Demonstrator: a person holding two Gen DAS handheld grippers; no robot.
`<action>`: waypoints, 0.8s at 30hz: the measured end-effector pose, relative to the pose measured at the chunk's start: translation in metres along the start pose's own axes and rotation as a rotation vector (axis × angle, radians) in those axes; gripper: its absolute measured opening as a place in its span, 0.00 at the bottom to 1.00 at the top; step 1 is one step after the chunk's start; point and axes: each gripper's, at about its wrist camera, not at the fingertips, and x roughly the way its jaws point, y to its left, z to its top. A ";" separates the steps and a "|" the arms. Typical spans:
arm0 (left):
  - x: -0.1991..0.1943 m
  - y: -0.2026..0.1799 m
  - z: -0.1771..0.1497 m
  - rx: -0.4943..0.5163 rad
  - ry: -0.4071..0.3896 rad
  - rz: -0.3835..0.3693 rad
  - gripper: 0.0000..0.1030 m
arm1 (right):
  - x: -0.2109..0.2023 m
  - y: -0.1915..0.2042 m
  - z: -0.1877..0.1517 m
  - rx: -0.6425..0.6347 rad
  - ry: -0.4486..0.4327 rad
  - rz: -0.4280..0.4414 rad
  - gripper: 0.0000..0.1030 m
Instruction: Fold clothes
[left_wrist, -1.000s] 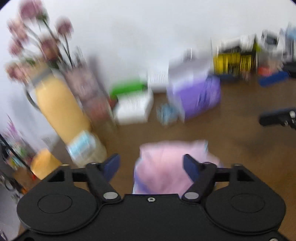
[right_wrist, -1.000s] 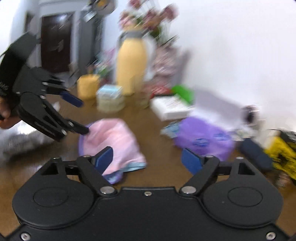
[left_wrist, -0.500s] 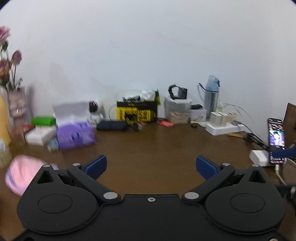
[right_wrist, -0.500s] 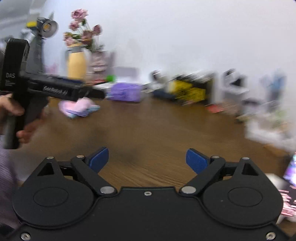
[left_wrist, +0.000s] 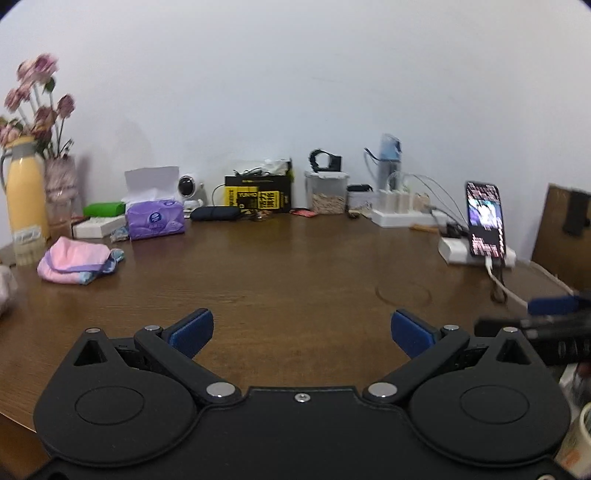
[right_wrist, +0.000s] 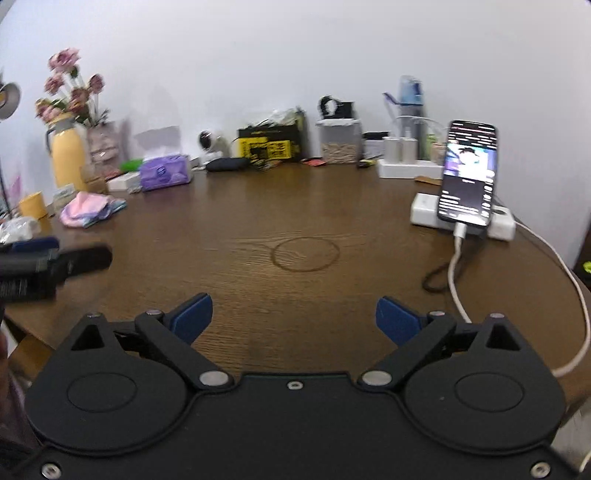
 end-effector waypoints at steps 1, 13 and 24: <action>-0.003 -0.002 -0.002 -0.001 -0.009 -0.002 1.00 | -0.002 0.002 -0.002 0.002 -0.007 0.009 0.95; -0.004 -0.003 -0.006 -0.053 0.052 -0.055 1.00 | -0.005 0.023 0.000 -0.098 -0.033 0.051 0.95; -0.009 -0.001 -0.011 -0.064 0.047 -0.074 1.00 | -0.007 0.030 0.000 -0.094 -0.037 0.072 0.96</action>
